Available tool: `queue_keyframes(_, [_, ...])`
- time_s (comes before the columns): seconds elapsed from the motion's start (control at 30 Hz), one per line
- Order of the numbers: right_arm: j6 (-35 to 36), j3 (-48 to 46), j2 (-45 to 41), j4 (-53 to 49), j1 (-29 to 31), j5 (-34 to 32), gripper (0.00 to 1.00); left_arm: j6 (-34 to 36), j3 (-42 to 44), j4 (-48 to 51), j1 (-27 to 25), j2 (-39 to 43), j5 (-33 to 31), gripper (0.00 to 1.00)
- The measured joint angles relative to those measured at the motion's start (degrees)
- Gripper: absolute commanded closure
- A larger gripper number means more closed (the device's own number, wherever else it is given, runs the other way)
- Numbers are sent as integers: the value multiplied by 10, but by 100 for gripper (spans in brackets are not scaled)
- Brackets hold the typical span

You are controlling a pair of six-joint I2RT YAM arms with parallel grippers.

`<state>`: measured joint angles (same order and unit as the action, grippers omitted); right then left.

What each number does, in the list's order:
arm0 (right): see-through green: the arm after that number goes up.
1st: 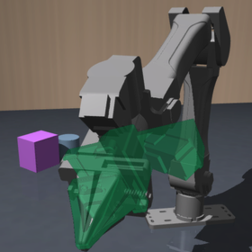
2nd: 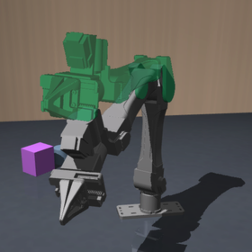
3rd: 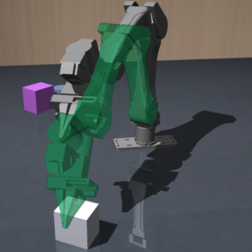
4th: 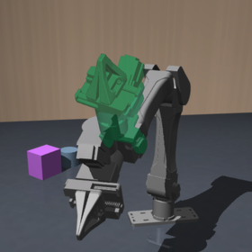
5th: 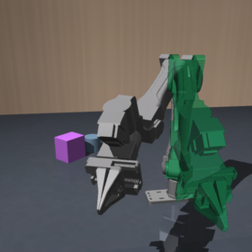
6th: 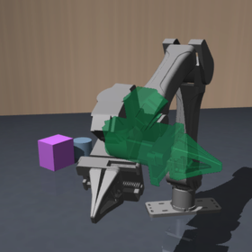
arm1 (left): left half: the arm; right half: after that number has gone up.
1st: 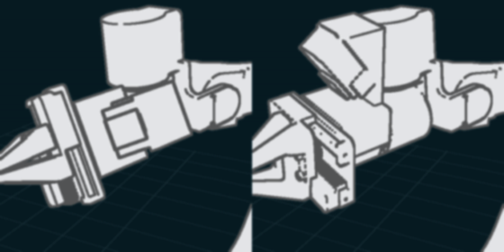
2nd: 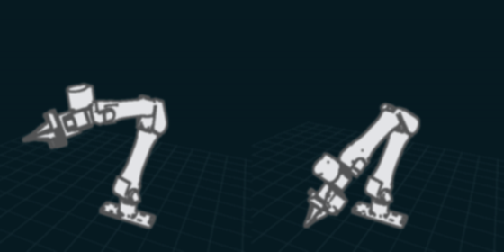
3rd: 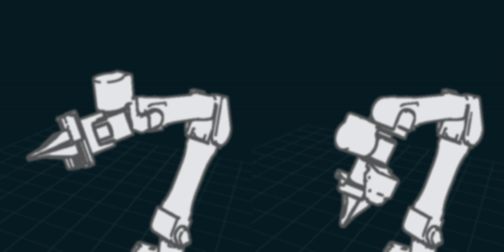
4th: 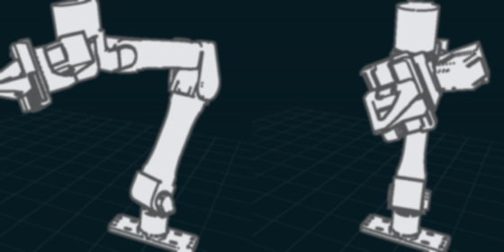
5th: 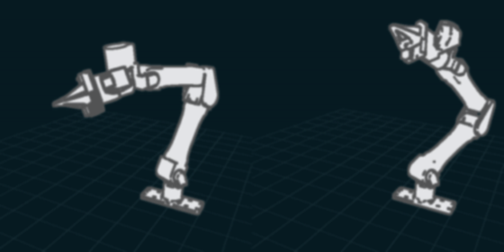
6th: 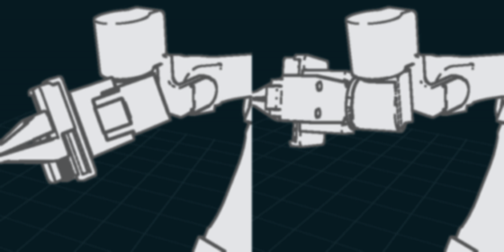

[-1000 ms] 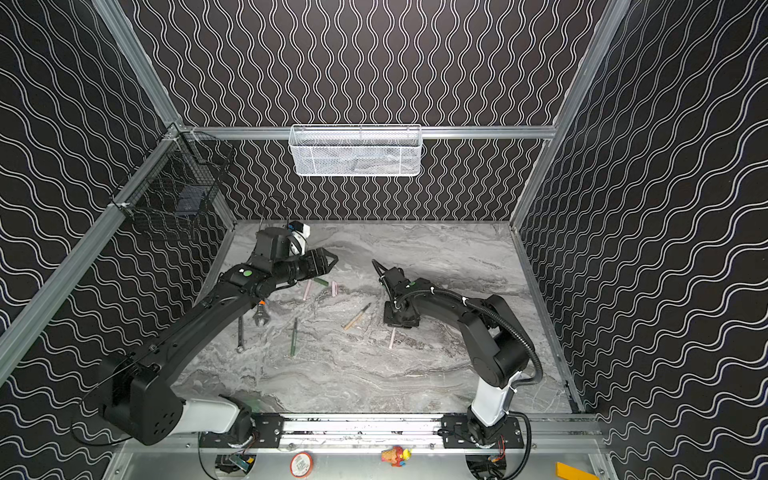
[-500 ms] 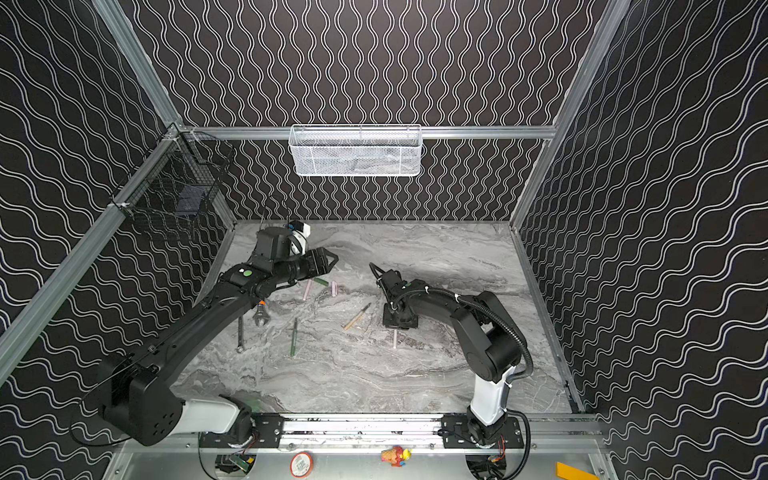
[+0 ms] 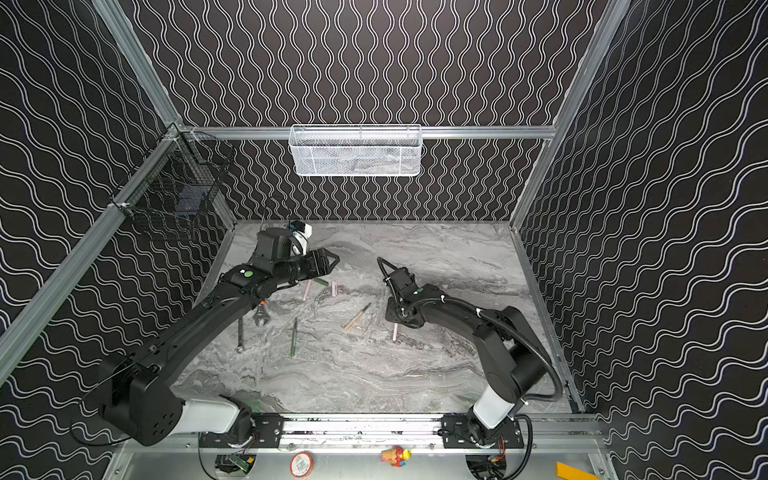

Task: Insert the pens into the pen caps
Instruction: 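Close the right gripper on the pink pen and lift it, then carry the pen toward the left gripper while the left gripper reaches to take it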

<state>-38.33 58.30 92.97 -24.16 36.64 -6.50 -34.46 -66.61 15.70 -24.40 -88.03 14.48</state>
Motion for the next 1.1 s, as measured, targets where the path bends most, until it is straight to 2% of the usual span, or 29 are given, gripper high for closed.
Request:
queue_keyframes(0.33, [33,-2,-103,64,-12,-59,93,8,75,-144,-13,34,74,34])
queue_keyframes(0.7, [76,37,-191,108,-14,-63,93,48,121,-332,-76,-8,220,36])
queue_keyframes(1.1, [83,39,-239,138,-2,-21,93,75,112,-361,-103,-45,235,36])
